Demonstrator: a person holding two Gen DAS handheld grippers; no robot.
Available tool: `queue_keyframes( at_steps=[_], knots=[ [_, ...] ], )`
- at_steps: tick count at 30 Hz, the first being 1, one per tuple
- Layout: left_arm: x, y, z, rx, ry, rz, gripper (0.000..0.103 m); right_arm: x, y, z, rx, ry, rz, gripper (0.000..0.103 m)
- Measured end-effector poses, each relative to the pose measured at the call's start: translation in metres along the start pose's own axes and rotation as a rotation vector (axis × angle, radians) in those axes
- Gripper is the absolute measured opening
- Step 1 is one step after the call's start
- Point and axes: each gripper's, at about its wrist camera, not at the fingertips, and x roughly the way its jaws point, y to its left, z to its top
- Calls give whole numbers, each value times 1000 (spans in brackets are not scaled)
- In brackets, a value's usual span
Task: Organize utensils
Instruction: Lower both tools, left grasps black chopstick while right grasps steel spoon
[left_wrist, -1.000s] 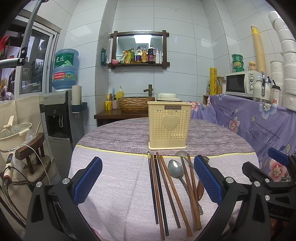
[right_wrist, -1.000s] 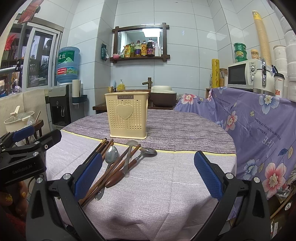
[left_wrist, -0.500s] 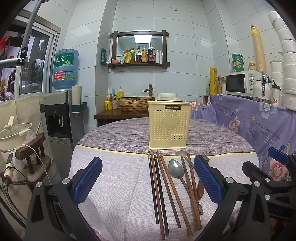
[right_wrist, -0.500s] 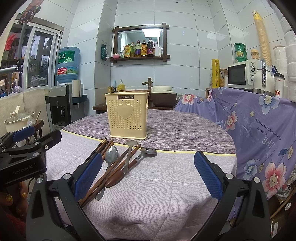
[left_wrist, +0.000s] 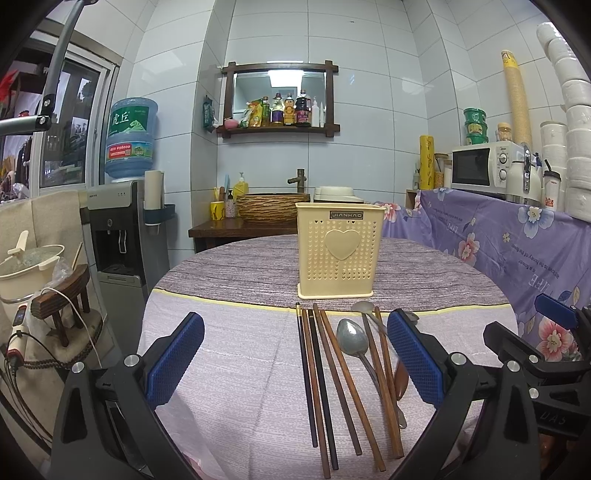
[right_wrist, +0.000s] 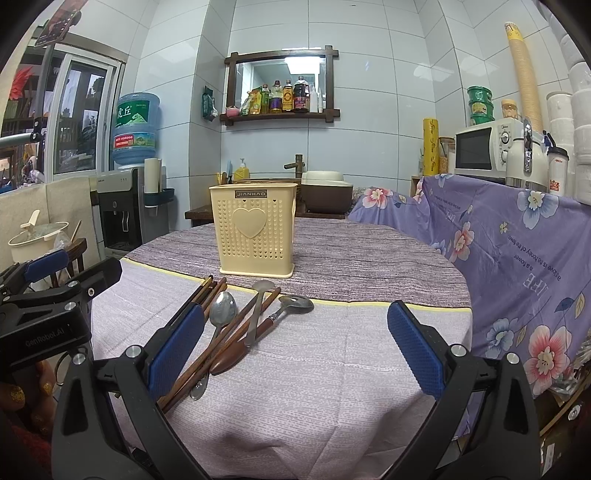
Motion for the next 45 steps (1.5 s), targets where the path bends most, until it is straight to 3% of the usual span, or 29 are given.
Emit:
queue_keyframes(
  at_steps=[8,15,21,29,39,45],
  knots=[
    [6,4,0,8,18,28,98,7,0,1,-12,23,-17,97],
    [40,23,1,36,167,37,98,40,-16,4,-2,131,-42,97],
    [74,54,5,-10,287,11,98,76,-26,6,-35,212,-53,97],
    [113,43,10,88,408,9,98,130,-18,16,19,393,19,97],
    [147,27,1,77,568,-69,64,142,-6,16,-2,406,-6,97],
    [154,20,-7,99,618,-54,56,140,-6,16,-7,399,-10,97]
  ],
)
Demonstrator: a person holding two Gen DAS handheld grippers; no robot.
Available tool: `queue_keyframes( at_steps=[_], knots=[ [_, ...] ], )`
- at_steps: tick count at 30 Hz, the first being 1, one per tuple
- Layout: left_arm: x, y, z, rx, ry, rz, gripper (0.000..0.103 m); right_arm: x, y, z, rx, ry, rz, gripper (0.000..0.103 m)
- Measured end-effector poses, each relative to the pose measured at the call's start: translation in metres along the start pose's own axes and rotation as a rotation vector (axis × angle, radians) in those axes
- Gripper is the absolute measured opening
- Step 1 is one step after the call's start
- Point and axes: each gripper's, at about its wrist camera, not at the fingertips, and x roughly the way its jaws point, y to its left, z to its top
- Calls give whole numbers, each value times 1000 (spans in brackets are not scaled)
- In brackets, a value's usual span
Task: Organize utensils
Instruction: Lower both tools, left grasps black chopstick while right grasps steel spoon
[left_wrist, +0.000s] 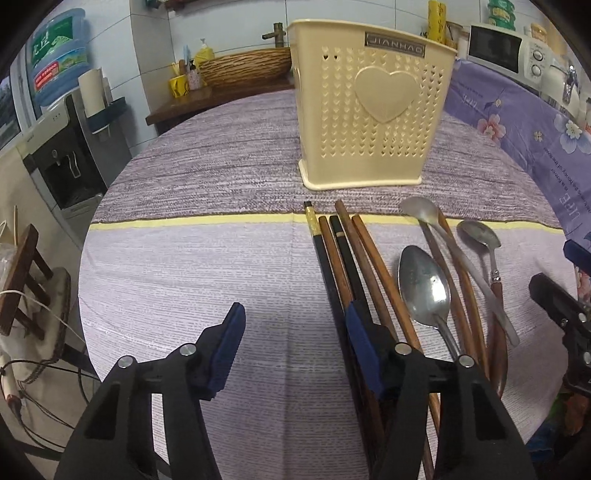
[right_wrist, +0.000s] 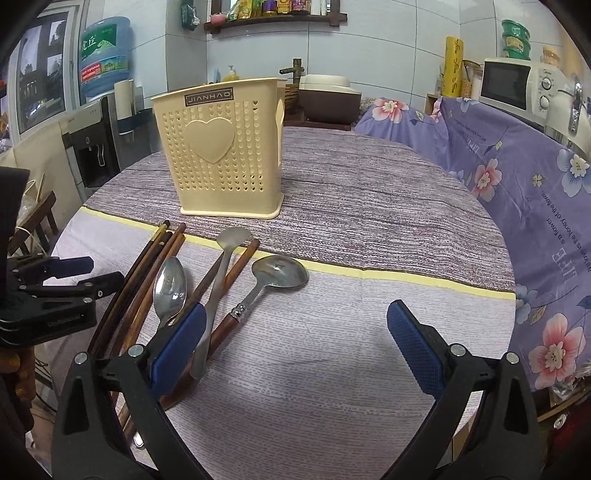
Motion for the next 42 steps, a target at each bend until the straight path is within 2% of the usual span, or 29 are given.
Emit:
queue_keyframes(
  at_steps=[11,17,19,21,23,24,27,30,34,42],
  knots=[
    [10,-1,6,32,37,1,54,5,4,4,-24,15,11,97],
    [28,23,28,5,73,-27,53,13,-2,26,-9,41,91,97],
    [34,27,36,-5,91,-35,51,19,2,37,-15,57,144,93],
    [40,26,43,9,96,-30,48,27,8,47,-22,80,191,83],
    [43,25,48,8,101,-35,45,40,18,55,-48,111,236,79],
    [45,23,50,14,103,-36,43,48,23,58,-62,137,238,74],
    [48,22,54,11,103,-35,39,70,39,66,-107,202,238,67],
    [49,23,55,5,101,-31,37,88,51,71,-139,244,193,59],
    [50,23,54,1,96,-27,36,104,62,75,-155,290,178,54],
    [52,24,58,-1,97,-29,33,114,70,77,-173,310,120,46]
  ],
)
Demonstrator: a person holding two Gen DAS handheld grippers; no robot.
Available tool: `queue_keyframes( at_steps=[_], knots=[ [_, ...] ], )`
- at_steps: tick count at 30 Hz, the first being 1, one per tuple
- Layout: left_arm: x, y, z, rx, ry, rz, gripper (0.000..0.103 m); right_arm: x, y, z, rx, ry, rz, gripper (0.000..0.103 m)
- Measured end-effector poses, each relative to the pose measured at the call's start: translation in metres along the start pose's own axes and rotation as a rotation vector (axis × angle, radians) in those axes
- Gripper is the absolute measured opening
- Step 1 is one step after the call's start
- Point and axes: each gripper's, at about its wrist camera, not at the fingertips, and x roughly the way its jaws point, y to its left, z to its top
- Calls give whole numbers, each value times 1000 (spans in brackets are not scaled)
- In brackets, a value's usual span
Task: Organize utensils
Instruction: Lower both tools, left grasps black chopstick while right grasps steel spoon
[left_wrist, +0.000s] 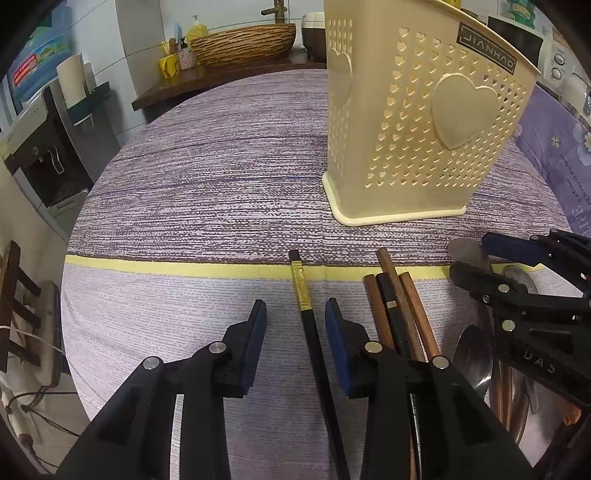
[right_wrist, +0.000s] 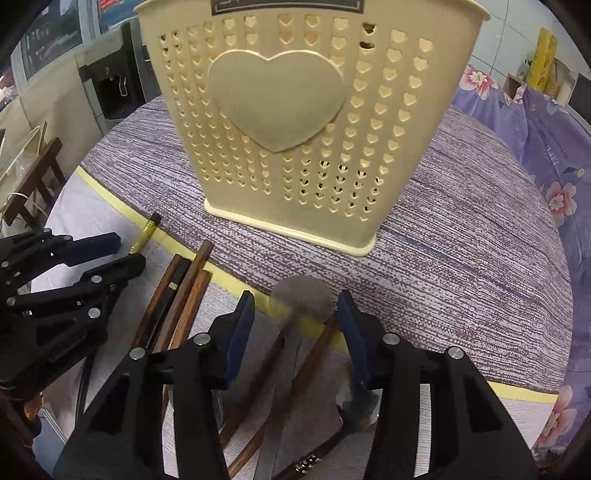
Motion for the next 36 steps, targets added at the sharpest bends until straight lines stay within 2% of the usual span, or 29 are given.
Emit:
queue_keyframes(
  at_steps=[5,11,15,26,28,30,33,36],
  knots=[
    [1,-2,2,1,3,1,31,5,4,4,-36,14,-27,42],
    [2,-3,2,2,-5,3,31,10,7,5,-41,29,13,37],
    [2,-3,2,7,-5,3,31,12,4,6,-22,35,58,38],
    [4,-4,6,13,7,8,31,18,9,9,-10,47,44,37],
    [4,-5,7,8,6,4,28,17,9,8,-13,39,44,37],
    [5,-7,8,10,2,9,18,14,5,5,-11,31,45,37],
    [5,-11,9,21,1,15,10,5,-3,1,2,8,62,37],
    [6,-14,9,24,-7,25,9,-9,-7,-2,16,-32,95,37]
  ],
)
